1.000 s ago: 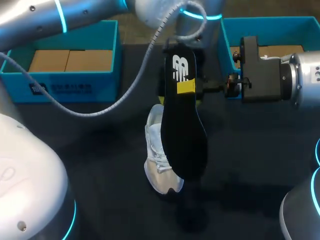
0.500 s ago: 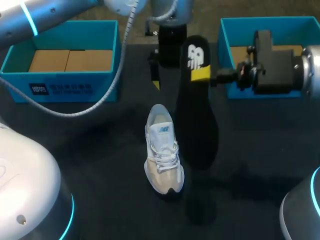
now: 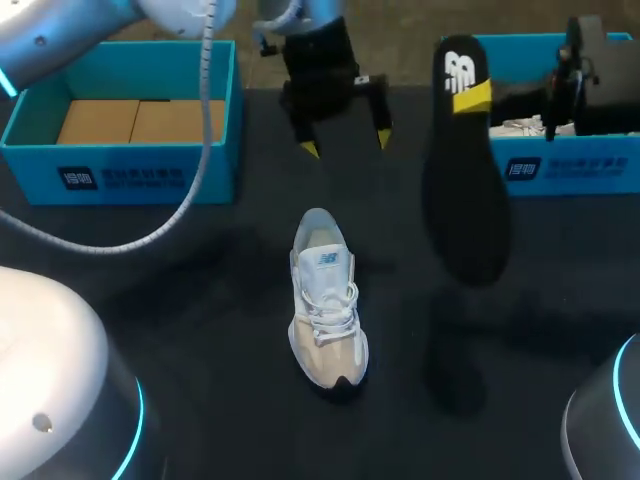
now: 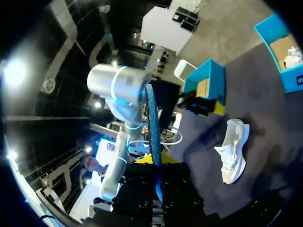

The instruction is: Take the shoe out of the shoebox, open the shoe tongue, remove and reinsert the insole, then place the shoe into the shoebox

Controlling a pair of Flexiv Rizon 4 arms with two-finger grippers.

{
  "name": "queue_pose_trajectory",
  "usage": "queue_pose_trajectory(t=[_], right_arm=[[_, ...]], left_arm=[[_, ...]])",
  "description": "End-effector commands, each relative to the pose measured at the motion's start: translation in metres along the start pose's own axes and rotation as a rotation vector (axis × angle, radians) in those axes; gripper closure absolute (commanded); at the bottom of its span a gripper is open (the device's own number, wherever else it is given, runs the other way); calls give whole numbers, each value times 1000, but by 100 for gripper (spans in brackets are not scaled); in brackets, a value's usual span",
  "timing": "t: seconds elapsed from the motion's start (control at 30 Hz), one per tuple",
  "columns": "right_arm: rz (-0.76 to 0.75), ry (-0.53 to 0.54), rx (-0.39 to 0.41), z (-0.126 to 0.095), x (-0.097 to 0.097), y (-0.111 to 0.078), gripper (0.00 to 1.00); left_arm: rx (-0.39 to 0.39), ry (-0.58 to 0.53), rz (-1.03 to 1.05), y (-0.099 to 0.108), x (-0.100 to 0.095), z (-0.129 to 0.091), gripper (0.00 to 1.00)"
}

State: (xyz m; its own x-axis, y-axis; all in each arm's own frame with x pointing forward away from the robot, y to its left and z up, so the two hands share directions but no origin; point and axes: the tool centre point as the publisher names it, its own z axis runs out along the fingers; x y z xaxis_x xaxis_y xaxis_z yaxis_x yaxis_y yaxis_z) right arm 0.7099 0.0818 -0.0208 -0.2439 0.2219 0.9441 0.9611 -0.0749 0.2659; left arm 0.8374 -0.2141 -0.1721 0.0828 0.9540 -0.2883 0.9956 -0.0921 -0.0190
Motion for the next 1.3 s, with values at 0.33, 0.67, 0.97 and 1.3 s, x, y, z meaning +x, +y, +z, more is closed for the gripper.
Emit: queue_pose_trajectory(t=[0.33,0.67,0.97,1.3], right_arm=[[162,-9,121,-10,-58,40,100],[236,-25,104,-9,-85,66,100],[340,3,48,0,-105,81,100],[468,2,33,11,-115,87,100]], left_arm=[[-34,-100,2,-6,8,-4,0],[-44,-150,1,-13,12,3,0],[-58,-436,-25,-25,17,5,0],[-81,-730,5,-22,11,-21,0]])
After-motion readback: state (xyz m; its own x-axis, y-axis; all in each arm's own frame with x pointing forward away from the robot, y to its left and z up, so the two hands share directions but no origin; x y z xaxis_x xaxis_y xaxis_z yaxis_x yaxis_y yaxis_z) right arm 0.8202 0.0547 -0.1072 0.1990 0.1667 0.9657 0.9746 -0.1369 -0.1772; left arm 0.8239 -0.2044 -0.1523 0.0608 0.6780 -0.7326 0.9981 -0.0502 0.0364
